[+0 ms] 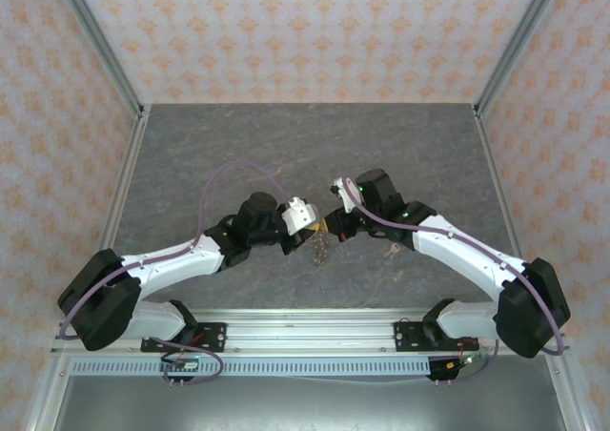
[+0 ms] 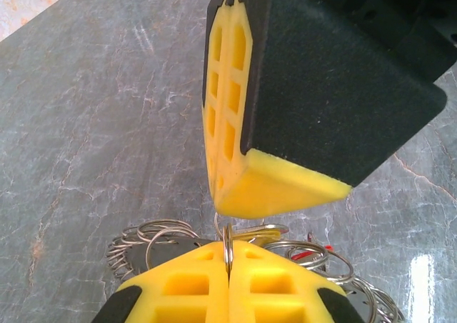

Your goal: Put the keys on the keyring

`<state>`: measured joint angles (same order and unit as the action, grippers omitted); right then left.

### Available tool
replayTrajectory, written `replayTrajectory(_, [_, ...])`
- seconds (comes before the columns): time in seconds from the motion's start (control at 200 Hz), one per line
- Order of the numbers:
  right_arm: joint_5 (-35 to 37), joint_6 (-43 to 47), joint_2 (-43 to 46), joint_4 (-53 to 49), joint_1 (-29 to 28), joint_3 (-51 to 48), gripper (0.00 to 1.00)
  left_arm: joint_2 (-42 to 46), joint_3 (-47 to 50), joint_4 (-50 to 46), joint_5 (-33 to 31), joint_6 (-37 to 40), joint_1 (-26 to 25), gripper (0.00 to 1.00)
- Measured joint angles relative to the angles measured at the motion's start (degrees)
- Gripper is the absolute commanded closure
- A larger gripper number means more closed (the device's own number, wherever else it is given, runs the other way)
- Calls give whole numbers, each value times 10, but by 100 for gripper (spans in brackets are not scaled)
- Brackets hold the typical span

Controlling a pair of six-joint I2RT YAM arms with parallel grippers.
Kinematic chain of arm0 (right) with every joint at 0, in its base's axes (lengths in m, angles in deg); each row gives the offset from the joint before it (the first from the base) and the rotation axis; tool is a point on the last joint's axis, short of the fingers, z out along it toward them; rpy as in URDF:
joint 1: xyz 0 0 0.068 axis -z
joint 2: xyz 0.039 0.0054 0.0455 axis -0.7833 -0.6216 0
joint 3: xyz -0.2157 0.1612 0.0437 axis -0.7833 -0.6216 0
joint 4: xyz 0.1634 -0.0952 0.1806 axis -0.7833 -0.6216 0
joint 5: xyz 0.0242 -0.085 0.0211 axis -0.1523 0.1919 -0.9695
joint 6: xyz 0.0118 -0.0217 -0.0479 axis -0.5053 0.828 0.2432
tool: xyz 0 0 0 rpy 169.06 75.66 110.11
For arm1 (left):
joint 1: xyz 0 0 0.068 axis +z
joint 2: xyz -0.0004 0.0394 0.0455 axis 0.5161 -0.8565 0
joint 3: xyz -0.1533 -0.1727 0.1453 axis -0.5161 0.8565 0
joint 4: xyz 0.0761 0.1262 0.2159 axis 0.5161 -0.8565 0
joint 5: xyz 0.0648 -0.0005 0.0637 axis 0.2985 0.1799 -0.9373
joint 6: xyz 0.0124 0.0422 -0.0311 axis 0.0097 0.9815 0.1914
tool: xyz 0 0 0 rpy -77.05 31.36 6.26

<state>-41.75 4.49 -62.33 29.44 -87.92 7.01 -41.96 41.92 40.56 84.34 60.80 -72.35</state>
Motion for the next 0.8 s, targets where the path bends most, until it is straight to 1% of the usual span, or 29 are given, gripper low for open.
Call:
replayTrajectory(0.345, [-41,-6,26,0,6,0,100,0,-9,-21,16,22,0,100])
replayTrajectory(0.801, [-78,1,26,-10,9,3,100,-4,-33,-61,31,37,0,100])
